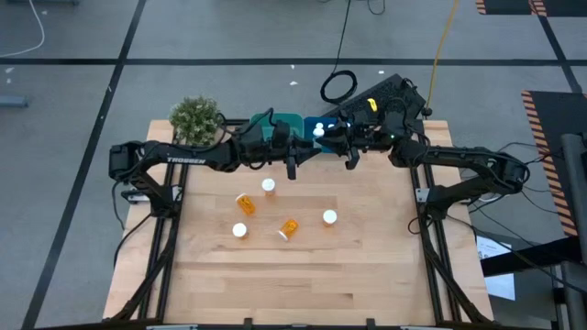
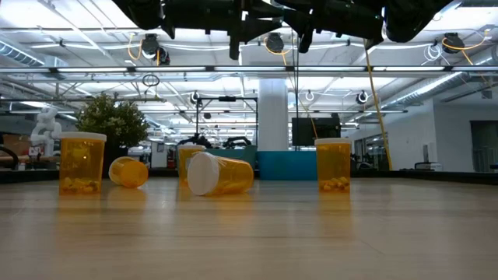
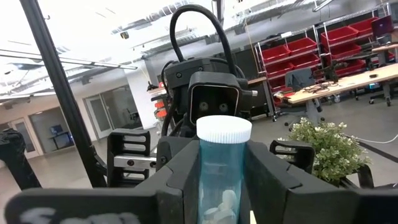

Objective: Pick and place medicine bottles into bin by pill shape (circle, oval)
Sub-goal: Adjust the small blue tablet bottle in the blue bin, then put the large orange capsule bottle into the green bin

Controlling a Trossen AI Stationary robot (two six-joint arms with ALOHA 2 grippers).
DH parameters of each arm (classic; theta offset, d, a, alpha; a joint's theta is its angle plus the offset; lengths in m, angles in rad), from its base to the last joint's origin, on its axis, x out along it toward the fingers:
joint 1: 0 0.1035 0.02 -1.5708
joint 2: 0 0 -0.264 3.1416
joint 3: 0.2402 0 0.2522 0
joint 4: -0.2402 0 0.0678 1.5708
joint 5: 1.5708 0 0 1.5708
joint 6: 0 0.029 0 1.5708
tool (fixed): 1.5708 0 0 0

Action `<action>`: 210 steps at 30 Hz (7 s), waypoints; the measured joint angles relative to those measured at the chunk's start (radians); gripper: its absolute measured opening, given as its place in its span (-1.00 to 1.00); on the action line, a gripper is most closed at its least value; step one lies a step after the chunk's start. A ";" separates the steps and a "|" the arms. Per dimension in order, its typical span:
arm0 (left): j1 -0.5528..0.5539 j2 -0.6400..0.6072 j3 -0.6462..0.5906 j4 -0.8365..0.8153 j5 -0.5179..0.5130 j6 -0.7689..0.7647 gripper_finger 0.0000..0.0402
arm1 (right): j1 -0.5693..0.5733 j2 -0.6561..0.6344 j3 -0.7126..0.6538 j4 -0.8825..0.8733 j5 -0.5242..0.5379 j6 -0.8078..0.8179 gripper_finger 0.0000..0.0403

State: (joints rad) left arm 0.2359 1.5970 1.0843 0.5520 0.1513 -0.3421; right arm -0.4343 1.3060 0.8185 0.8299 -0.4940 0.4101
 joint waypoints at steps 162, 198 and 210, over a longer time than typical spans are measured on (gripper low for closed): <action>-0.126 -0.076 0.000 -0.401 -0.250 -0.033 0.34 | -0.343 0.301 -0.027 -0.671 0.255 -0.529 -0.41; -0.124 -0.076 0.000 -0.443 -0.257 -0.046 0.34 | -0.343 0.288 -0.027 -0.678 0.256 -0.450 -0.23; -0.076 -0.153 0.001 -0.841 -0.273 -0.321 0.34 | -0.343 0.122 -0.027 -0.746 0.261 -0.436 -0.23</action>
State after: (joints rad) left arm 0.1599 1.4443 1.0858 -0.2888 -0.1218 -0.6631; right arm -0.7773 1.4280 0.7914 0.0841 -0.2329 -0.0259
